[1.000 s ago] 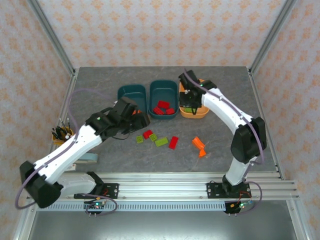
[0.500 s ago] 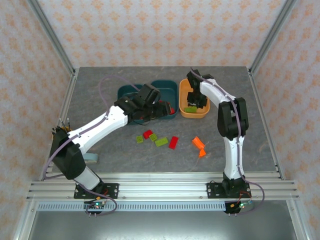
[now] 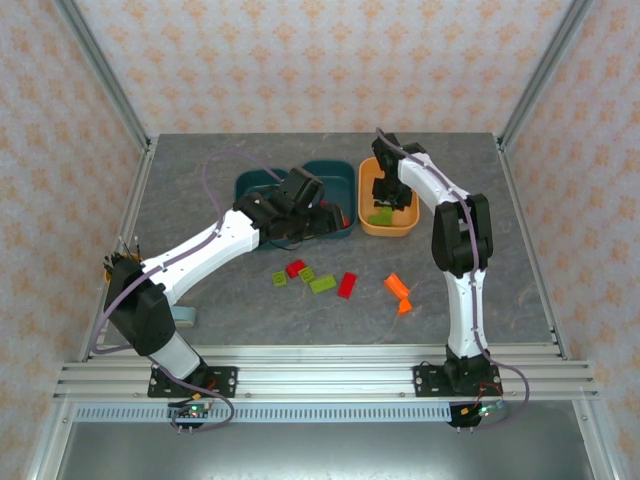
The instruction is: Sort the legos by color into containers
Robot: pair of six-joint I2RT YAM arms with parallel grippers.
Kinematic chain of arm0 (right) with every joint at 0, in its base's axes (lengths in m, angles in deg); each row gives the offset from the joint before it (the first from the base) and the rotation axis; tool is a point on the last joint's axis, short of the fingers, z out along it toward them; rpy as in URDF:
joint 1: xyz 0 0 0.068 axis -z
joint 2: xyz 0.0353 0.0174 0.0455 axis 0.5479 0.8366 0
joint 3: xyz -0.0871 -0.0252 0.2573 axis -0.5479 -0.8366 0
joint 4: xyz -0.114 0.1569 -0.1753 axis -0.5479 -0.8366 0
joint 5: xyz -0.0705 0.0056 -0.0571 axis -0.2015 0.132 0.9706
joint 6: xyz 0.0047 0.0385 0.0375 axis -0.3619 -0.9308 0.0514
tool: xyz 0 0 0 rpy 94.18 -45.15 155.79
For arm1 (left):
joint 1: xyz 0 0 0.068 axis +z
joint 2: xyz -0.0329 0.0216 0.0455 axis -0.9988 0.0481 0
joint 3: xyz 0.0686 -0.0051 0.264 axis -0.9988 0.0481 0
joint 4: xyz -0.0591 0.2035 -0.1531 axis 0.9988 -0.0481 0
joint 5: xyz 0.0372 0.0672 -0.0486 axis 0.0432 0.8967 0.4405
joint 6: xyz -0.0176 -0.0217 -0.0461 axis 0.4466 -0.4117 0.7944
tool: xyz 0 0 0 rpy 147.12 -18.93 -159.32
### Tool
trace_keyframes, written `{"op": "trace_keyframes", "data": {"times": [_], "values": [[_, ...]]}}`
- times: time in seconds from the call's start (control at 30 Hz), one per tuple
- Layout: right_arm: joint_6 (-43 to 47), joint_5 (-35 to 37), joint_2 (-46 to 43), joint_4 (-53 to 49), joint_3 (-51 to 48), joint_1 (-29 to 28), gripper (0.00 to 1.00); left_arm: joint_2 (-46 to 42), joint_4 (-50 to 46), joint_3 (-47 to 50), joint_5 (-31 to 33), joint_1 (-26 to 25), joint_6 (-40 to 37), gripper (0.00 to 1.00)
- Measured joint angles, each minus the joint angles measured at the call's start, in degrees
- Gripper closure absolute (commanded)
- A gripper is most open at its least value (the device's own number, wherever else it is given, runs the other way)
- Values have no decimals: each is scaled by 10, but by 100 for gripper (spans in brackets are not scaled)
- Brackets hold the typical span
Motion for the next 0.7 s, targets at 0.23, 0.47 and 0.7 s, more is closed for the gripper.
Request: {"op": "trace_keyframes", "data": {"times": [0.23, 0.47, 0.7], "values": [[-2, 18, 7, -9, 26, 0, 73, -7, 0, 1, 0, 0, 0, 27], [-2, 41, 37, -26, 42, 12, 70, -28, -1, 8, 2, -7, 0, 27], [3, 43, 62, -33, 52, 22, 51, -29, -3, 8, 3, -11, 0, 27]]}}
